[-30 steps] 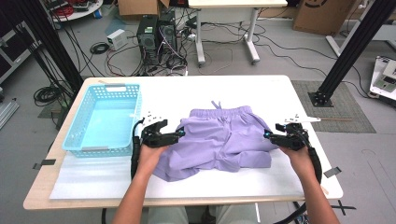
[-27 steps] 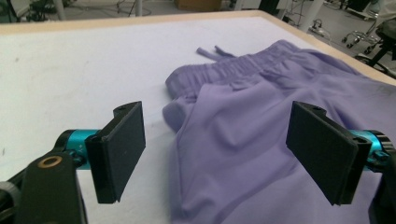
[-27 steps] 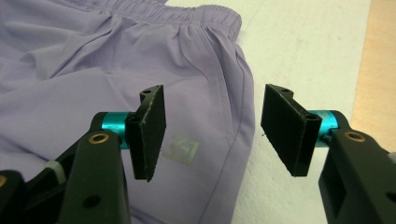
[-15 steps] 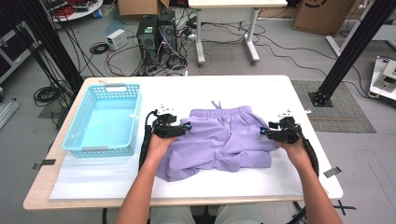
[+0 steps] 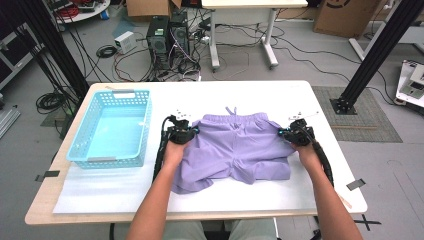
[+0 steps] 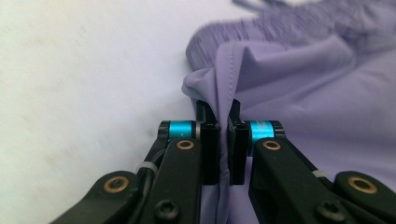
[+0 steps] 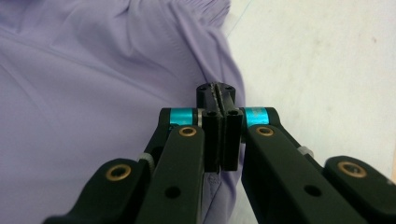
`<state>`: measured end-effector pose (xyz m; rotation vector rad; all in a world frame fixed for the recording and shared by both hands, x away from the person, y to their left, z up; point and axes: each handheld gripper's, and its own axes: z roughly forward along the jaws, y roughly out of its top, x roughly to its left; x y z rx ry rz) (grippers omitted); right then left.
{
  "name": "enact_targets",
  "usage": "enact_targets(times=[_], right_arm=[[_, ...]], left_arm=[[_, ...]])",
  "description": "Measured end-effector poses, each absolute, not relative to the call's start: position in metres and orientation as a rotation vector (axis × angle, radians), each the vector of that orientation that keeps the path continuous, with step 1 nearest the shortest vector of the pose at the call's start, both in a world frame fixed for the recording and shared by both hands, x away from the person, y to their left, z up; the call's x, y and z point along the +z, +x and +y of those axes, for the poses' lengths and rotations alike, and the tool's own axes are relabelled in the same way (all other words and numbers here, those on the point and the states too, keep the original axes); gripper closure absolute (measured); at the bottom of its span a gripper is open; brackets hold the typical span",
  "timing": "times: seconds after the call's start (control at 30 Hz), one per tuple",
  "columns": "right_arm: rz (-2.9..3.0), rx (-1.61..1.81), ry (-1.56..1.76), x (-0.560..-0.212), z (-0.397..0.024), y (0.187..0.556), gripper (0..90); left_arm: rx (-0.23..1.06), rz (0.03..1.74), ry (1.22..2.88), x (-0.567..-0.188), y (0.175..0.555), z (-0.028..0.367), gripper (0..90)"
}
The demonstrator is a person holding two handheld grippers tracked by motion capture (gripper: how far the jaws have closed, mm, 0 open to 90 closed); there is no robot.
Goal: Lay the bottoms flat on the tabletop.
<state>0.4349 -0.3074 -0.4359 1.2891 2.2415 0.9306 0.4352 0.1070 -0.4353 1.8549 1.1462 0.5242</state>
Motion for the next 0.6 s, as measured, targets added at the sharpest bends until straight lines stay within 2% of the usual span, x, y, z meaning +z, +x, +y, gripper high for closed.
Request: enact_targets(times=[0.07, 0.37, 0.5, 0.53, 0.6], right_arm=[[2.214, 0.946, 1.299, -0.435, -0.307, 0.442, 90.0], [2.062, 1.016, 1.319, -0.426, -0.301, 0.468, 90.0], [1.964, 0.991, 1.277, -0.428, -0.291, 0.472, 90.0], [1.932, 0.989, 1.284, -0.428, -0.29, 0.473, 90.0], [1.928, 1.027, 1.301, -0.431, -0.293, 0.475, 90.0]], left_arm=[[0.519, 1.166, 1.842, -0.431, 0.442, 0.107, 86.7], [0.647, 1.19, 1.742, -0.414, 0.464, 0.107, 86.6], [0.637, 1.202, 1.716, -0.419, 0.467, 0.111, 85.4], [0.622, 1.204, 1.708, -0.42, 0.467, 0.112, 83.4], [0.594, 1.204, 1.699, -0.419, 0.466, 0.112, 69.4]])
